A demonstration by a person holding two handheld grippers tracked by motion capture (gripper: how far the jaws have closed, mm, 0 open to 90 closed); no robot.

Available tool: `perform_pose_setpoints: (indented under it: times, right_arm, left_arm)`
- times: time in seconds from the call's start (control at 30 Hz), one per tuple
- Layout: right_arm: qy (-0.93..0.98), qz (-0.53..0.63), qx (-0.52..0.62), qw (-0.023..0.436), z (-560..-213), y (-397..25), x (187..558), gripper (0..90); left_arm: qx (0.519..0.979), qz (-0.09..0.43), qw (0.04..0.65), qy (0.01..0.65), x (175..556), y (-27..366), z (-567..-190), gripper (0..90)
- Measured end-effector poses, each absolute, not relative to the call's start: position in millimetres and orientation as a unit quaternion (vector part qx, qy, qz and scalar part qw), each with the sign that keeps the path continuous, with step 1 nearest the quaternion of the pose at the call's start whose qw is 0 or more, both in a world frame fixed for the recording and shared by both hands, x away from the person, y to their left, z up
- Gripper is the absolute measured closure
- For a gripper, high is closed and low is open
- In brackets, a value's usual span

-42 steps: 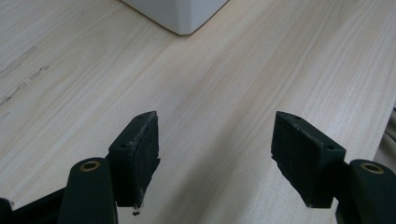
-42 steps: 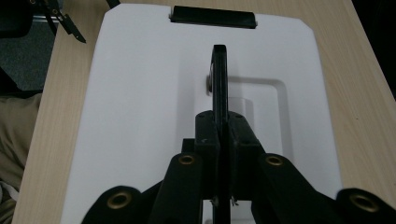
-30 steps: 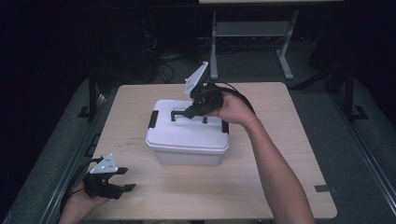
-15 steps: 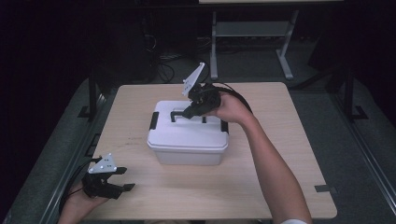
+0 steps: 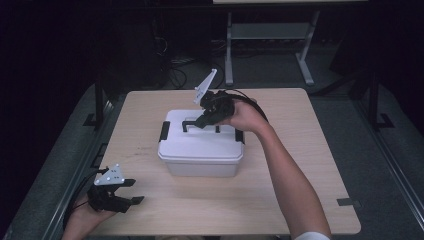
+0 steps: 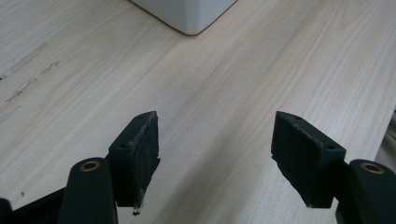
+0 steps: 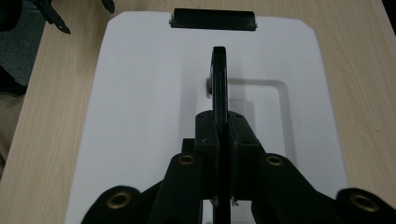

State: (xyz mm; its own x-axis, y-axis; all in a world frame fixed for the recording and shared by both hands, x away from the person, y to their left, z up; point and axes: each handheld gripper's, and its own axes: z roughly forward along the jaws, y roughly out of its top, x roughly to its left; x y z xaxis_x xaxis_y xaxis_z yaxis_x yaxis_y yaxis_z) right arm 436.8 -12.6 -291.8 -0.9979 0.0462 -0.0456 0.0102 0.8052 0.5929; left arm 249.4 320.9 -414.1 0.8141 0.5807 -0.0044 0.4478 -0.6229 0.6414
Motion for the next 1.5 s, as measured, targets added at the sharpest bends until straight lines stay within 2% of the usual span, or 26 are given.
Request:
perform_pose_setpoints:
  times: [0.67, 0.7, 1.5]
  right_arm:
    - [0.951, 0.309, 0.02, 0.018, -292.2, -17.5, 431.8, 82.3]
    - [0.951, 0.309, 0.021, 0.012, -291.6, -18.0, 430.4, 77.0]
    - [0.946, 0.319, 0.047, 0.019, -277.1, -38.1, 415.0, 63.1]
  left_arm:
    - [0.895, 0.103, 0.326, 0.286, 247.4, 321.1, -413.1, 31.6]
    - [0.895, 0.103, 0.326, 0.286, 247.2, 321.2, -413.0, 31.6]
    - [0.896, 0.103, 0.33, 0.279, 248.3, 317.7, -412.8, 31.0]
